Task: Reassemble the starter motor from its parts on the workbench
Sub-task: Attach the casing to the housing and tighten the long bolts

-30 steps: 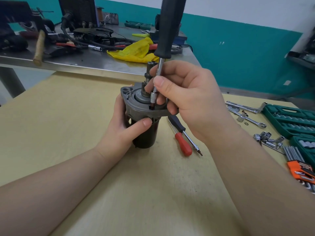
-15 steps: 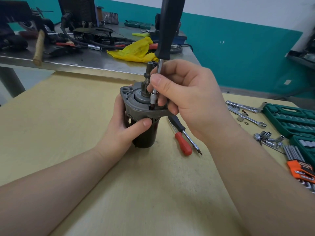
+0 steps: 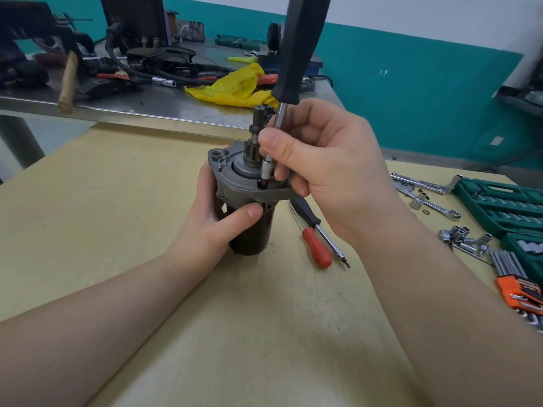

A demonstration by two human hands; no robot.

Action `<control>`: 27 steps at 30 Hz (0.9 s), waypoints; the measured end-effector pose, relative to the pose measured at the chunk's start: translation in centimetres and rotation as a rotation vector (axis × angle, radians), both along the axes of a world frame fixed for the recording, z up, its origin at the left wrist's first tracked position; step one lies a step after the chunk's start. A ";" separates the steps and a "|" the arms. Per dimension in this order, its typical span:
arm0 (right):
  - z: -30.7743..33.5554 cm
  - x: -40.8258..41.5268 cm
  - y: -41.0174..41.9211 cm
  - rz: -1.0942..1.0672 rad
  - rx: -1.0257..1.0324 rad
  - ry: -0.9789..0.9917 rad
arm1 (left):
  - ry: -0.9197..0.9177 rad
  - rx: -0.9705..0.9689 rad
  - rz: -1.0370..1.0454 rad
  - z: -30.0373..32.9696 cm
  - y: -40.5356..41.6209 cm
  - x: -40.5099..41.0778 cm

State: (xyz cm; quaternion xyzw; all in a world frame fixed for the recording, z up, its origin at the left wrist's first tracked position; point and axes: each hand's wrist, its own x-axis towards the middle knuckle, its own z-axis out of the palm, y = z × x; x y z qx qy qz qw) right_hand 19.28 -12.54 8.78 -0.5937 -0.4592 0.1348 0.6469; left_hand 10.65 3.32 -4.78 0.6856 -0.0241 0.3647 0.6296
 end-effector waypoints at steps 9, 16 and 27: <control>0.0 0.1 -0.3 0.068 0.002 -0.009 | 0.016 0.000 -0.010 -0.2 0.0 -0.1; -0.2 -0.1 0.1 -0.071 -0.010 -0.036 | 0.018 -0.002 -0.020 0.0 -0.1 -0.1; -0.1 -0.1 -0.1 0.000 0.013 -0.017 | 0.030 -0.006 0.000 0.1 -0.2 -0.2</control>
